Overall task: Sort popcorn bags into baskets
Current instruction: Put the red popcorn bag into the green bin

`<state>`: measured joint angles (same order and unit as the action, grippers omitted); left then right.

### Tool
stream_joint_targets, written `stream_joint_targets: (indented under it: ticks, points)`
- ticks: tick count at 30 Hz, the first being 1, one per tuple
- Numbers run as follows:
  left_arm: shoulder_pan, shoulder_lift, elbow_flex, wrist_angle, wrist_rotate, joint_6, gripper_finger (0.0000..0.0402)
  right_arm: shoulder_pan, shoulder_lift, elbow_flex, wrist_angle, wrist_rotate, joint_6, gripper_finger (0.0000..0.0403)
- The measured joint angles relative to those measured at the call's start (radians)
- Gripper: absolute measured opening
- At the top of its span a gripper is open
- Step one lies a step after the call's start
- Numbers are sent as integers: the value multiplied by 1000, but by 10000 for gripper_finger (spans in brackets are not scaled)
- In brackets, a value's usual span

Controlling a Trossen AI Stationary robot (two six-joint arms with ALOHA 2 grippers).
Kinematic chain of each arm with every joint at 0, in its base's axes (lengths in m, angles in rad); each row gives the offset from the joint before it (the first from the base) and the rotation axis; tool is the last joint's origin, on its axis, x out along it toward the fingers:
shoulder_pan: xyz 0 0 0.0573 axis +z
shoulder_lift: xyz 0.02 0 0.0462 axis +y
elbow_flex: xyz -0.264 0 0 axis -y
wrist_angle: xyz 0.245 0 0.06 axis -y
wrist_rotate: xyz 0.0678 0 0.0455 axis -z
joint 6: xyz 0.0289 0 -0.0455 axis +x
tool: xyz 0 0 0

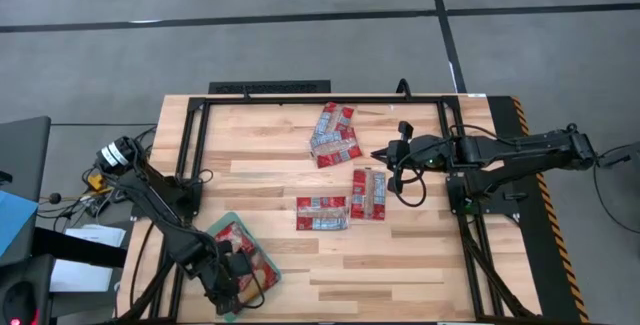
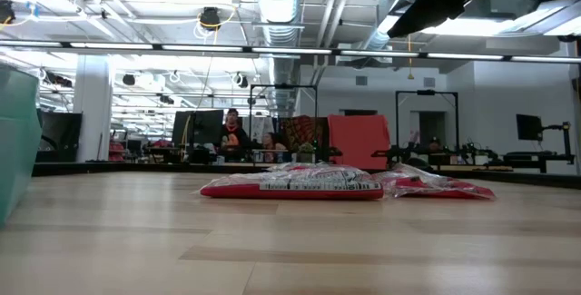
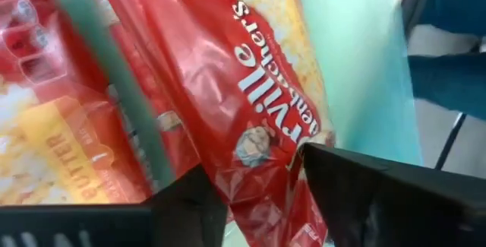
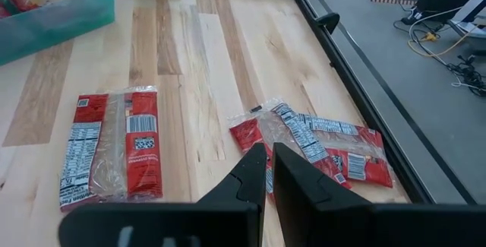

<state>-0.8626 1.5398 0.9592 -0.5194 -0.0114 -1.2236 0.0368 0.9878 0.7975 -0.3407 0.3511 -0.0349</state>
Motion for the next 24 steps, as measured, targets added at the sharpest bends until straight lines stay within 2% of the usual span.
stream_joint_targets:
  ticks: [6,18,21,24]
  points:
    - [17,-14,0,-10,60,35,181,0,0,0,0,0,-2,47]
    - [65,-147,0,-205,58,-46,184,0,0,0,0,-1,1,47]
    - [107,-207,1,-224,34,-83,184,0,0,0,-1,-1,8,47]
    - [188,-271,1,-244,-61,-98,184,-5,0,0,-2,21,38,47]
